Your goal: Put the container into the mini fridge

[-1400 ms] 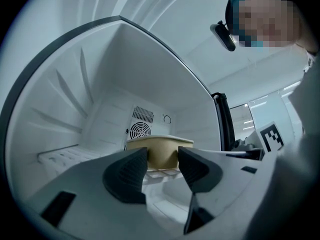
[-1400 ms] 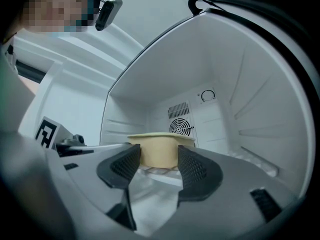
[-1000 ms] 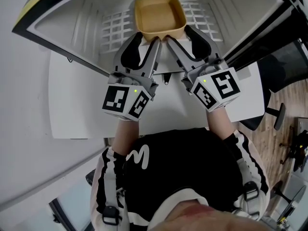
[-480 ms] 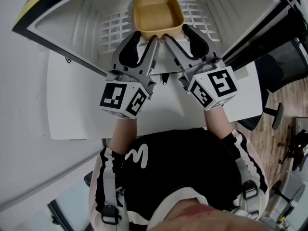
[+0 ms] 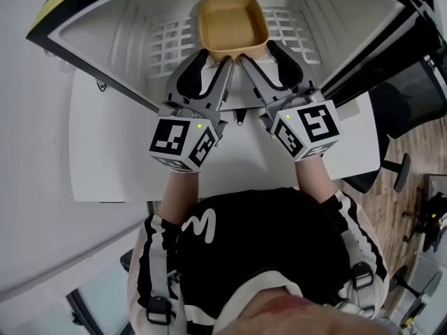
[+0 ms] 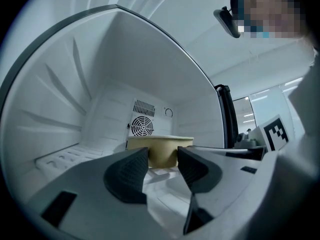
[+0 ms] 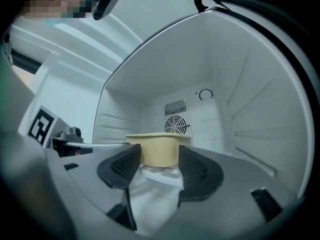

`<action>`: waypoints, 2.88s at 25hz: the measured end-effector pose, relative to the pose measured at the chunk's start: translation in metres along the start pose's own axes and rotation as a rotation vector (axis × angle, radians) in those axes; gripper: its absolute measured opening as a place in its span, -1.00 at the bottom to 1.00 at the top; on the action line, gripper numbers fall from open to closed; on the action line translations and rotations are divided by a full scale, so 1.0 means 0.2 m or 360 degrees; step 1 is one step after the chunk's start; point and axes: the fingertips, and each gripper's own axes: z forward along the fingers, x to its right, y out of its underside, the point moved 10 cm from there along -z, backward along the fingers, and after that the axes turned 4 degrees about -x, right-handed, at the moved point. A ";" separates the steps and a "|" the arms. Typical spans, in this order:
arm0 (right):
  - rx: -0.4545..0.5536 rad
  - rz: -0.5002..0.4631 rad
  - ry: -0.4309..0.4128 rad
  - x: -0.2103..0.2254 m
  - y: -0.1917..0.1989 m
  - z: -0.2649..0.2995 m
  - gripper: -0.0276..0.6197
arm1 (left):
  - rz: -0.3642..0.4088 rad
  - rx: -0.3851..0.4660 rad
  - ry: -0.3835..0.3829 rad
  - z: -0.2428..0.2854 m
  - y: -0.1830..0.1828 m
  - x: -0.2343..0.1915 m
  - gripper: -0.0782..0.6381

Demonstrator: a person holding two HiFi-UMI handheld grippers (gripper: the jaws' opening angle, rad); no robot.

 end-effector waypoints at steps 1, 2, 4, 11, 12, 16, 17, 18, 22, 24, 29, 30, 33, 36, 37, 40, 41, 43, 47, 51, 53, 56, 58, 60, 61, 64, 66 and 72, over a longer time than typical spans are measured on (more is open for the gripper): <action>-0.0001 -0.0001 0.0004 0.00 0.00 0.00 -0.18 | 0.0001 0.0000 0.0000 0.00 0.00 0.00 -0.25; -0.0002 -0.0001 0.0006 0.00 0.00 0.00 -0.18 | 0.0000 0.0002 0.0000 0.00 0.01 0.00 -0.25; -0.0006 -0.0001 0.0007 0.00 0.01 0.00 -0.18 | 0.0001 0.0001 0.0001 0.00 0.01 0.00 -0.26; -0.0019 0.0006 0.0015 -0.01 0.02 0.00 -0.18 | 0.0037 -0.0026 -0.0006 0.00 0.02 0.00 -0.26; -0.0021 0.0005 0.0015 -0.01 0.03 0.00 -0.18 | 0.0042 -0.0029 -0.0007 0.00 0.02 0.00 -0.27; -0.0050 -0.0016 0.0021 -0.01 0.04 -0.01 -0.18 | 0.0077 -0.0066 -0.0025 -0.01 0.04 0.01 -0.28; -0.0054 -0.0021 0.0023 -0.02 0.04 -0.01 -0.18 | 0.0087 -0.0072 -0.0028 -0.01 0.04 0.01 -0.28; -0.0053 -0.0024 0.0025 -0.02 0.04 -0.01 -0.18 | 0.0095 -0.0074 -0.0029 -0.01 0.03 0.01 -0.28; -0.0044 -0.0013 0.0031 -0.01 0.04 -0.01 -0.18 | 0.0114 -0.0067 -0.0037 -0.01 0.04 0.01 -0.28; -0.0024 0.0001 0.0024 -0.01 0.04 -0.02 -0.18 | 0.0130 -0.0068 -0.0044 -0.02 0.04 0.02 -0.28; 0.0029 0.0013 0.0036 -0.02 0.04 -0.06 -0.18 | 0.0124 -0.0028 -0.0066 -0.05 0.04 0.02 -0.28; 0.0039 0.0015 0.0039 -0.02 0.04 -0.07 -0.18 | 0.0126 -0.0022 -0.0072 -0.06 0.03 0.02 -0.28; 0.0077 0.0029 0.0042 -0.03 0.04 -0.10 -0.18 | 0.0117 -0.0002 -0.0084 -0.09 0.01 0.04 -0.28; 0.0084 0.0045 0.0039 -0.04 0.04 -0.13 -0.18 | 0.0112 0.0005 -0.0084 -0.13 0.02 0.06 -0.28; 0.0079 0.0049 0.0039 -0.05 0.04 -0.14 -0.18 | 0.0109 0.0006 -0.0084 -0.14 0.03 0.06 -0.28; 0.0070 0.0050 0.0034 -0.07 0.05 -0.17 -0.18 | 0.0095 0.0010 -0.0084 -0.17 0.04 0.08 -0.28; 0.0070 0.0049 0.0031 -0.08 0.05 -0.18 -0.18 | 0.0092 0.0013 -0.0083 -0.18 0.04 0.08 -0.28; 0.0071 0.0048 0.0029 -0.10 0.06 -0.20 -0.18 | 0.0089 0.0019 -0.0077 -0.20 0.05 0.09 -0.28; 0.0075 0.0052 0.0026 -0.13 0.07 -0.24 -0.18 | 0.0088 0.0018 -0.0069 -0.24 0.06 0.11 -0.28; 0.0067 0.0053 0.0016 -0.16 0.09 -0.27 -0.19 | 0.0092 0.0015 -0.0057 -0.28 0.07 0.14 -0.28; 0.0060 0.0053 0.0019 -0.18 0.10 -0.29 -0.22 | 0.0093 0.0013 -0.0052 -0.30 0.08 0.15 -0.28; 0.0054 0.0054 0.0028 -0.20 0.11 -0.32 -0.30 | 0.0099 0.0007 -0.0036 -0.33 0.09 0.17 -0.28; 0.0052 0.0056 0.0033 -0.21 0.12 -0.33 -0.31 | 0.0114 0.0000 -0.0021 -0.35 0.10 0.18 -0.28; 0.0046 0.0058 0.0035 -0.22 0.13 -0.35 -0.31 | 0.0123 -0.0008 -0.0014 -0.37 0.12 0.19 -0.28; 0.0043 0.0060 0.0037 -0.23 0.13 -0.35 -0.31 | 0.0120 -0.0010 -0.0011 -0.38 0.12 0.19 -0.28; 0.0029 0.0058 0.0035 -0.25 0.15 -0.36 -0.31 | 0.0104 -0.0009 -0.0003 -0.39 0.13 0.20 -0.28; 0.0023 0.0052 0.0020 -0.27 0.15 -0.36 -0.32 | 0.0102 -0.0013 -0.0004 -0.41 0.14 0.21 -0.29; 0.0013 0.0040 -0.0006 -0.31 0.15 -0.38 -0.39 | 0.0103 -0.0018 0.0004 -0.44 0.14 0.23 -0.32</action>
